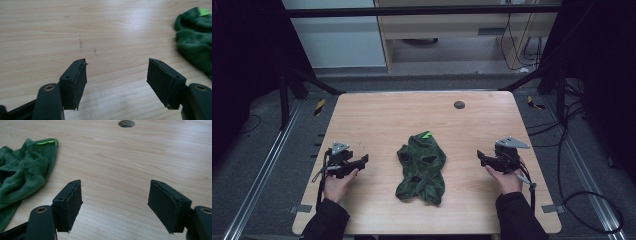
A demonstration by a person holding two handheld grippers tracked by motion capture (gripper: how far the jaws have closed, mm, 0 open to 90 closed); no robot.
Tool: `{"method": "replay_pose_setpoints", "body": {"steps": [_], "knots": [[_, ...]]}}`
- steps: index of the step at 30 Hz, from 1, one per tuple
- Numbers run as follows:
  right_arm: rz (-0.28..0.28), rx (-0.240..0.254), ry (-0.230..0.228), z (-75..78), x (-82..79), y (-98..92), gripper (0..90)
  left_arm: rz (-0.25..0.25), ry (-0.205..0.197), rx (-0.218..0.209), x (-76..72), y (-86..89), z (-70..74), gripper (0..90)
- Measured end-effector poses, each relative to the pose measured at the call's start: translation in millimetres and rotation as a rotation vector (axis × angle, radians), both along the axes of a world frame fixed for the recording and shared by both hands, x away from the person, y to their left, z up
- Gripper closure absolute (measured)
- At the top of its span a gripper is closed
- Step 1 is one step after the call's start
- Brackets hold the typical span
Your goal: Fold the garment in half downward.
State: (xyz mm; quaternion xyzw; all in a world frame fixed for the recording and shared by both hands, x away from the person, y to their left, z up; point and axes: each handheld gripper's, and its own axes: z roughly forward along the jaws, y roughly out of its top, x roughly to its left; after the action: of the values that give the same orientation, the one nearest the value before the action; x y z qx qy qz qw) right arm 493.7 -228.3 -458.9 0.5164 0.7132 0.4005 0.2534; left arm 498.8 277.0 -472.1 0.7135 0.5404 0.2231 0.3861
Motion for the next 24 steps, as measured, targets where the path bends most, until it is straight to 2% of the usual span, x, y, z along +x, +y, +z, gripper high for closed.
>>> {"method": "replay_pose_setpoints", "body": {"steps": [1, 2, 8, 10, 12, 15, 17, 20, 24], "knots": [[0.0, 0.0, 0.0, 0.0, 0.0, 0.0, 27.3, 0.0, 0.0, 0.0, 0.0, 0.0, 0.0, 33.4], [0.024, -0.007, 0.003, 0.8, -1.9, 2.3, 27.9, -0.008, -0.001, -0.004, -0.7, -1.6, 1.0, 33.8], [0.069, 0.02, 0.007, 6.8, -6.7, 9.3, 32.8, -0.053, -0.021, -0.034, -1.1, -7.7, 5.8, 36.9], [0.091, 0.035, 0.013, 11.3, -6.9, 13.8, 34.0, -0.054, -0.039, -0.037, 0.2, -8.9, 6.9, 37.8], [0.102, 0.037, 0.011, 14.3, -5.9, 17.4, 35.3, -0.069, -0.037, -0.029, 3.5, -11.2, 8.5, 38.7], [0.12, 0.036, 0.011, 18.9, -1.8, 26.7, 35.7, -0.082, -0.041, 0.001, 10.0, -15.3, 10.1, 38.8], [0.132, 0.027, 0.013, 22.0, 2.2, 32.8, 35.7, -0.087, -0.048, -0.004, 13.1, -17.9, 11.5, 39.1], [0.149, 0.017, 0.011, 27.8, 8.3, 40.8, 35.7, -0.103, -0.065, 0.018, 17.6, -24.7, 16.2, 39.0], [0.153, 0.02, -0.006, 35.3, 18.1, 49.3, 36.0, -0.12, -0.077, 0.002, 22.7, -32.7, 20.9, 38.1]]}}
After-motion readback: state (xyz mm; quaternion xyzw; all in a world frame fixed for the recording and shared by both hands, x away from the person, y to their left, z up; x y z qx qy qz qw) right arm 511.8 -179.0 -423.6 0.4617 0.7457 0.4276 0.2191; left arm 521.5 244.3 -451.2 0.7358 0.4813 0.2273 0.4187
